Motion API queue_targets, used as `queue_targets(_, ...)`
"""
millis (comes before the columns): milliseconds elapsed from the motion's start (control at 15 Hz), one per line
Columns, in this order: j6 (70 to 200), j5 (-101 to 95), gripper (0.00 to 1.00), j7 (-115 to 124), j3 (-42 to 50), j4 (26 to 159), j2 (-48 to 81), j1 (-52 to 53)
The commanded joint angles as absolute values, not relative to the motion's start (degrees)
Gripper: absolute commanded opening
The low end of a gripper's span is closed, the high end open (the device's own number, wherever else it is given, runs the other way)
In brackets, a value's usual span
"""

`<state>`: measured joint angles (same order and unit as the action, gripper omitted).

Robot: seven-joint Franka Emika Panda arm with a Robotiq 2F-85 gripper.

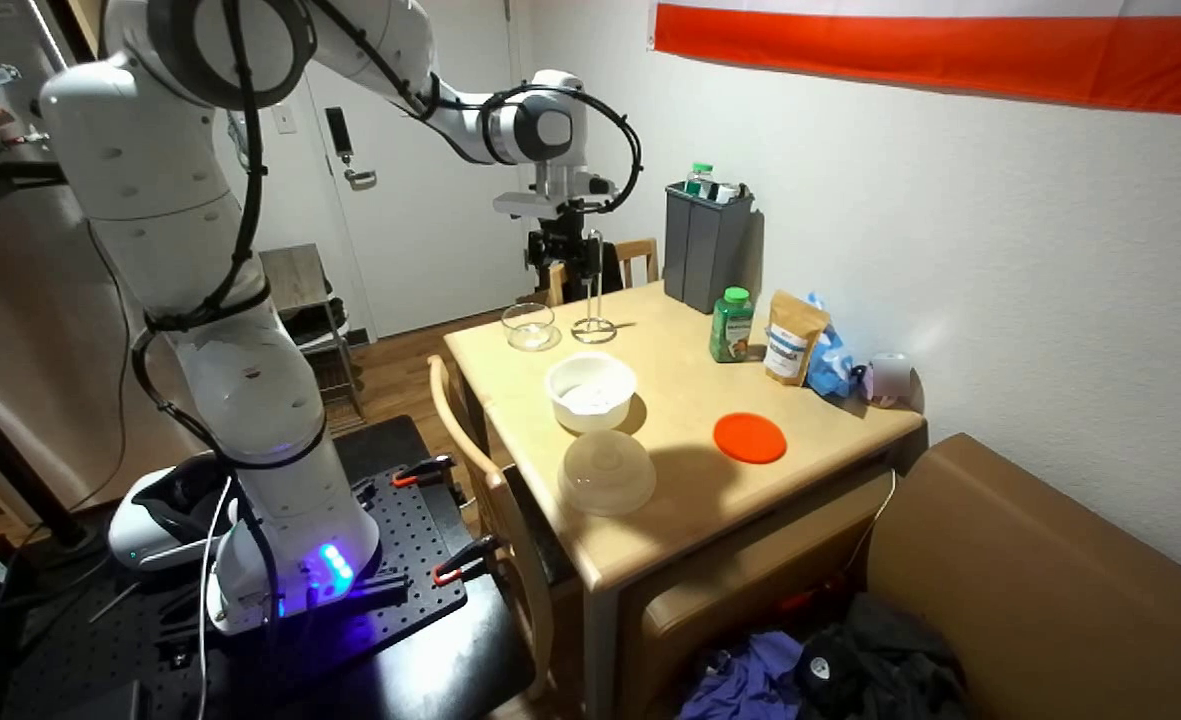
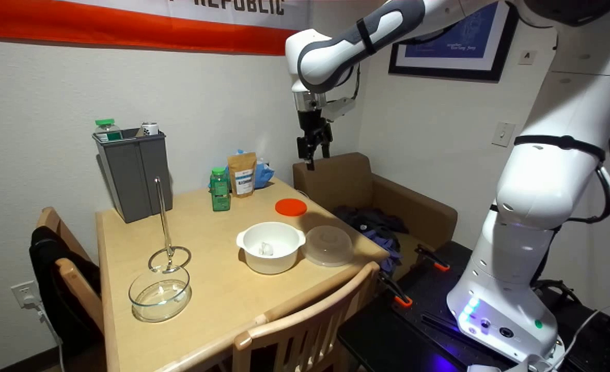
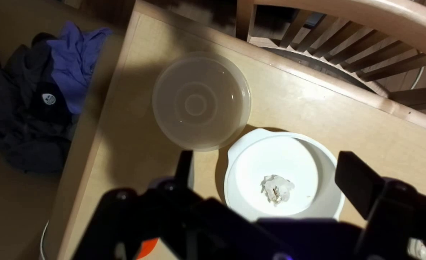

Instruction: Take the paper from the bowl and put it on the table

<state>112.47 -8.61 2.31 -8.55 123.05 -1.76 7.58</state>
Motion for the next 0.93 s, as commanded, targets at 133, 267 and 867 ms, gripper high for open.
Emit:
queue_targets(133,116.94,-3.64,1.0,0.27,-7.69,121.07,3.33,7.31)
queue_targets(267,121.35,-1.99,1.0,-0.42,-7.86,119.7,7.25,7.58)
queue_targets(867,116.91,-1.75,1.0,-4.43,-8.58,102.5,29.02,8.68)
